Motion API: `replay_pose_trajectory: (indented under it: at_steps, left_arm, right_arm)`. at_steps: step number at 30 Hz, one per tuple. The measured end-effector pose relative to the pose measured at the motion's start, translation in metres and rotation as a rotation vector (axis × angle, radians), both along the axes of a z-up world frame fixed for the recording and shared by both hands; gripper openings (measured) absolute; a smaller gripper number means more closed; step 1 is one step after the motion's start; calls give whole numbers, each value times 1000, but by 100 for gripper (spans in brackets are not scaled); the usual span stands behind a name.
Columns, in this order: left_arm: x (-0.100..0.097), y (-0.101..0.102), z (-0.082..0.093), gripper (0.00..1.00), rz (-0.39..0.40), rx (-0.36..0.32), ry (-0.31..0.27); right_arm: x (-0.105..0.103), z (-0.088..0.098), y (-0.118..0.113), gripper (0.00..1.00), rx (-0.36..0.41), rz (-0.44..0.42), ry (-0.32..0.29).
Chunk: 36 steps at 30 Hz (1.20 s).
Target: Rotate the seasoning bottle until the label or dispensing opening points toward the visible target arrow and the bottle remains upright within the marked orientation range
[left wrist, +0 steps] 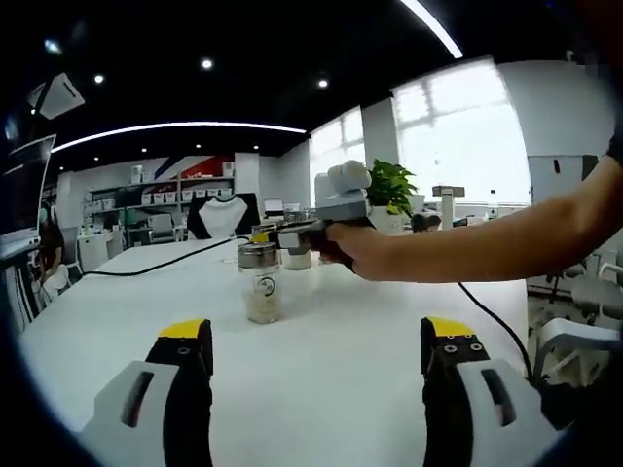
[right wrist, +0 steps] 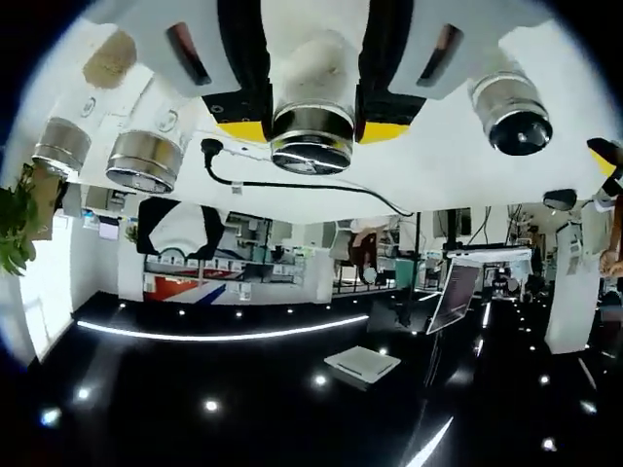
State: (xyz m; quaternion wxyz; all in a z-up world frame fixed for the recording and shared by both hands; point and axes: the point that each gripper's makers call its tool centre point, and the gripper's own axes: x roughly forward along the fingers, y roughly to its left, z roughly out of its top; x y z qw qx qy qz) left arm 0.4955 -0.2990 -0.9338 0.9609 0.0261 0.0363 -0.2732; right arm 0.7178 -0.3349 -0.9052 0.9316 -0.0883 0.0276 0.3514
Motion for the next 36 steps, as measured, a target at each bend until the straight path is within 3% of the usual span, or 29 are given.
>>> replay_pose_trajectory:
  at_steps: [4, 10, 11, 16, 18, 26, 29, 32, 36]
  left_arm:
    - [-2, -1, 1, 91, 2, 6, -7]
    - [-4, -1, 6, 89, 4, -4, -19]
    - [-6, -4, 7, 87, -5, -4, -23]
    - [-10, -7, 6, 85, -17, 6, -24]
    - [-12, -8, 6, 84, -24, 9, -25]
    - [-29, -16, 6, 79, -95, -13, -17]
    - [-38, -21, 4, 79, -113, -21, 12]
    - [-52, -23, 8, 76, -119, -35, -17]
    - [-63, -24, 8, 68, -130, -55, -16]
  right_arm:
    - [-21, 3, -5, 30, 61, 23, 41]
    - [-55, 12, -17, 30, 55, 31, 14]
    - [-74, 16, -23, 31, 45, 48, 0]
    - [-103, 19, -26, 31, 79, 75, 16]
    - [-123, 19, -25, 31, 83, 105, 9]
    - [-182, 19, -13, 31, 86, 211, -10]
    - [-204, 16, -10, 31, 68, 220, -23]
    - [-227, 16, -10, 31, 87, 228, -27]
    - [-246, 17, -11, 31, 85, 227, -43]
